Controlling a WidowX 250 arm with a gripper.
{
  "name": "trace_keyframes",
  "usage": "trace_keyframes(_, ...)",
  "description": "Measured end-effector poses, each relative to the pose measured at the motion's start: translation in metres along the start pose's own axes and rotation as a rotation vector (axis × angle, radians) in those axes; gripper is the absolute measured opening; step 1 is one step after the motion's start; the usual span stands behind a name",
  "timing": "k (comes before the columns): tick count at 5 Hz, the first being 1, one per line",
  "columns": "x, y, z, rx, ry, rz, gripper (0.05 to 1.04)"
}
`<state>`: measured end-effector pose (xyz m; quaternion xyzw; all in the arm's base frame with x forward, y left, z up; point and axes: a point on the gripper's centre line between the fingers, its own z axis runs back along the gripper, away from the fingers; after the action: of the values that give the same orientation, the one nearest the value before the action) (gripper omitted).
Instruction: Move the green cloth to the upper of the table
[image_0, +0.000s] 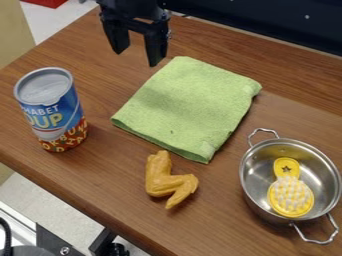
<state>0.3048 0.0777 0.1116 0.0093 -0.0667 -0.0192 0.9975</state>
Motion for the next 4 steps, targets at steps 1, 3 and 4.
trace_keyframes(1,-0.005,-0.003,-0.010,-0.011,0.035,0.004,1.000)
trace_keyframes(3,0.003,-0.024,-0.022,-0.004,0.030,-0.005,1.000)
trace_keyframes(4,0.003,-0.041,-0.024,-0.027,0.051,0.006,1.000)
